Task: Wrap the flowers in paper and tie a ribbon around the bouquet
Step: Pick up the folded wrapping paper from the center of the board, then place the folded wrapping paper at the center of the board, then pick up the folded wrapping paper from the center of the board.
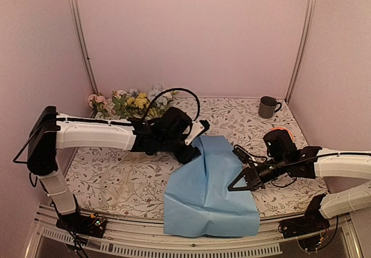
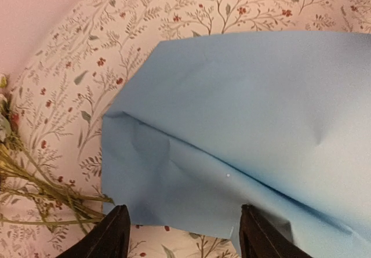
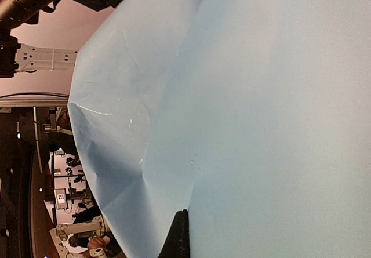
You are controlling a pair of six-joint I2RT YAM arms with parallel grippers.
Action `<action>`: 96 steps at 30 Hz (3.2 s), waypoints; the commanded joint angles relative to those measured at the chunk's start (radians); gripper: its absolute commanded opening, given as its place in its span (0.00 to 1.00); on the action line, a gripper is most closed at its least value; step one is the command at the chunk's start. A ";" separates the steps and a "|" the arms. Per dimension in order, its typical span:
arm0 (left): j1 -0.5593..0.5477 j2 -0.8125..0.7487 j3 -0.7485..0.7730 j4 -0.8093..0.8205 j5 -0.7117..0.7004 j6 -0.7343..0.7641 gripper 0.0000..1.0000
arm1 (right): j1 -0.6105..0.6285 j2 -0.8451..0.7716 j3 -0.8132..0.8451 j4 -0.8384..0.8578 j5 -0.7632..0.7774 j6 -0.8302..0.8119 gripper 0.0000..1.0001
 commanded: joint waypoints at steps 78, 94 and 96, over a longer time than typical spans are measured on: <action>-0.108 0.054 -0.288 0.061 0.056 -0.138 0.86 | -0.240 0.214 0.021 -0.269 0.287 -0.251 0.51; -0.110 0.057 -0.287 0.072 0.055 -0.136 0.86 | -0.226 0.087 -0.066 -0.041 0.066 -0.106 0.21; -0.110 0.058 -0.286 0.073 0.054 -0.135 0.86 | -0.225 0.076 -0.068 -0.006 0.036 -0.097 0.21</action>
